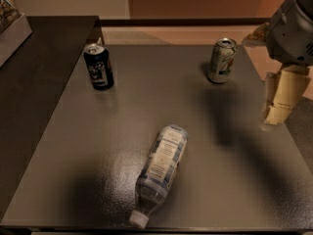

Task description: Move blue plastic bottle near pepsi can

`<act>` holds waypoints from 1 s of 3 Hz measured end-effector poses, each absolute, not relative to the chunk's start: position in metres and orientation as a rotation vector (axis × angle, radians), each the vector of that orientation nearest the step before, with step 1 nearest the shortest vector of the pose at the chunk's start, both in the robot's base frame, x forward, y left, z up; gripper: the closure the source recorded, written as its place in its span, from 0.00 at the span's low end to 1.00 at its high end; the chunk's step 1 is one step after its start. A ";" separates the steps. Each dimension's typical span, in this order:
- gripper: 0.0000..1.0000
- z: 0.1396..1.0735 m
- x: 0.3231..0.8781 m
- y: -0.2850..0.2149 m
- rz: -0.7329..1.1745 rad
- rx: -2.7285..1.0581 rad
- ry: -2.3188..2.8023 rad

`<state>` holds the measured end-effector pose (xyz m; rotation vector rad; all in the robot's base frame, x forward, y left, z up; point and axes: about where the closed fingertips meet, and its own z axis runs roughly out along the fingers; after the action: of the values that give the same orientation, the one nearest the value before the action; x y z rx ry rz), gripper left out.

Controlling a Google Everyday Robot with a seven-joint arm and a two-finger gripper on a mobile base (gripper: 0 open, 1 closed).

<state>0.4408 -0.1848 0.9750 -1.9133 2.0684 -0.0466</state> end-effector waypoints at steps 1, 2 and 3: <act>0.00 0.968 0.434 -0.147 -0.008 -2.102 1.867; 0.00 0.958 0.419 -0.109 0.018 -2.271 1.658; 0.00 0.939 0.400 -0.073 0.016 -2.458 1.444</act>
Offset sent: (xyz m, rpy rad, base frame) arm -0.0459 0.1234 -0.0437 -0.0268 0.0048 0.6609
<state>0.4000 -0.0732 0.9391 -2.4583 1.4439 0.0165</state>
